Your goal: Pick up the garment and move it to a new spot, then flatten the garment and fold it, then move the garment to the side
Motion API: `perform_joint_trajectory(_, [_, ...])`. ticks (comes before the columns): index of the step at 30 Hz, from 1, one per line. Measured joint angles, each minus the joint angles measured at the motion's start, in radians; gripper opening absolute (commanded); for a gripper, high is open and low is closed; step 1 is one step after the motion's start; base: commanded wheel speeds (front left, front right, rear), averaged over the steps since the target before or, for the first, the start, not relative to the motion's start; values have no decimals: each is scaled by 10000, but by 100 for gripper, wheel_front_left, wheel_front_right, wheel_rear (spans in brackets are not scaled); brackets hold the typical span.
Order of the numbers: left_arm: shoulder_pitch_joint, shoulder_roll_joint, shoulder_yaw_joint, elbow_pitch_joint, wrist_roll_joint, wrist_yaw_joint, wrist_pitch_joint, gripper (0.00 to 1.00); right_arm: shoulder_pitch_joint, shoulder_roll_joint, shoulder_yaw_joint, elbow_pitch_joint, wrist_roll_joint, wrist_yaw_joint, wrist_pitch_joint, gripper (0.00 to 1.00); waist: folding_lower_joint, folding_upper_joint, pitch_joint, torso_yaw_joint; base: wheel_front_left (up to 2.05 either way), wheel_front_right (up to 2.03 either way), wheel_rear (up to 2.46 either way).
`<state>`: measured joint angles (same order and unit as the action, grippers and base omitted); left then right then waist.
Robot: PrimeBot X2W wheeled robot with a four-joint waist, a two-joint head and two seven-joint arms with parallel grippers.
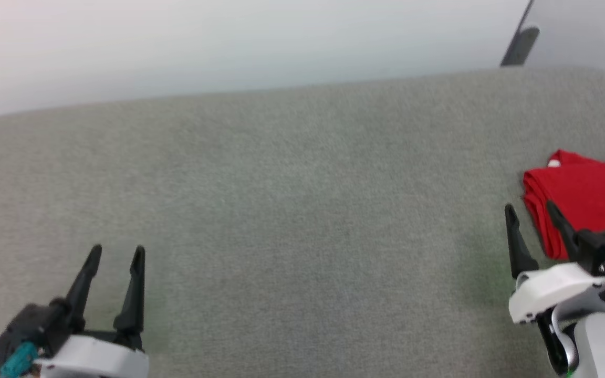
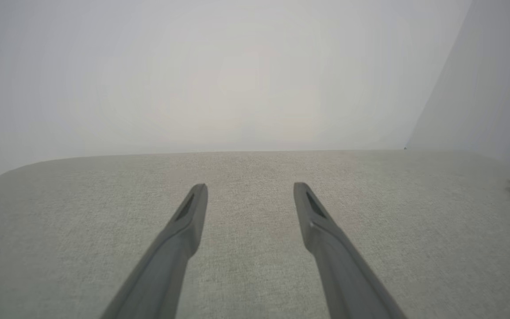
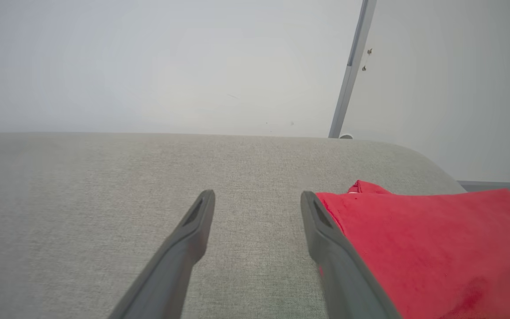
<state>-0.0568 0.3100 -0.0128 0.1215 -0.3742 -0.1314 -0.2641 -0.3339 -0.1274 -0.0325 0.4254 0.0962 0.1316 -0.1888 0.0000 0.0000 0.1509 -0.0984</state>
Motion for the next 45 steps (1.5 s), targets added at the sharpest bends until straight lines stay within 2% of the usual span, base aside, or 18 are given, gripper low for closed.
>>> perform_joint_trajectory(7, [784,-244,405,-148,71,-2,0,100,923,-284,102,-640,731,0,-13,100,0,0,-864,330,0,0,0])
perform_joint_trajectory(15, [1761,-619,851,-941,240,-2,0,100,1860,-495,-165,-1655,1177,0,44,100,0,0,-1441,371,0,0,0])
perform_joint_trajectory(20, [2231,-859,1145,-1204,265,-2,0,100,2367,-464,-282,-2376,1289,0,161,100,0,0,-1483,331,0,0,0])
perform_joint_trajectory(30, [2894,-972,1576,-1806,219,-2,0,100,3098,-61,-656,-3693,1289,0,456,100,0,0,-1303,388,0,0,0])
perform_joint_trajectory(45, [2867,-970,1582,-1768,194,-2,0,100,3240,290,-644,-4159,1139,0,573,100,0,0,-1255,416,0,0,0])
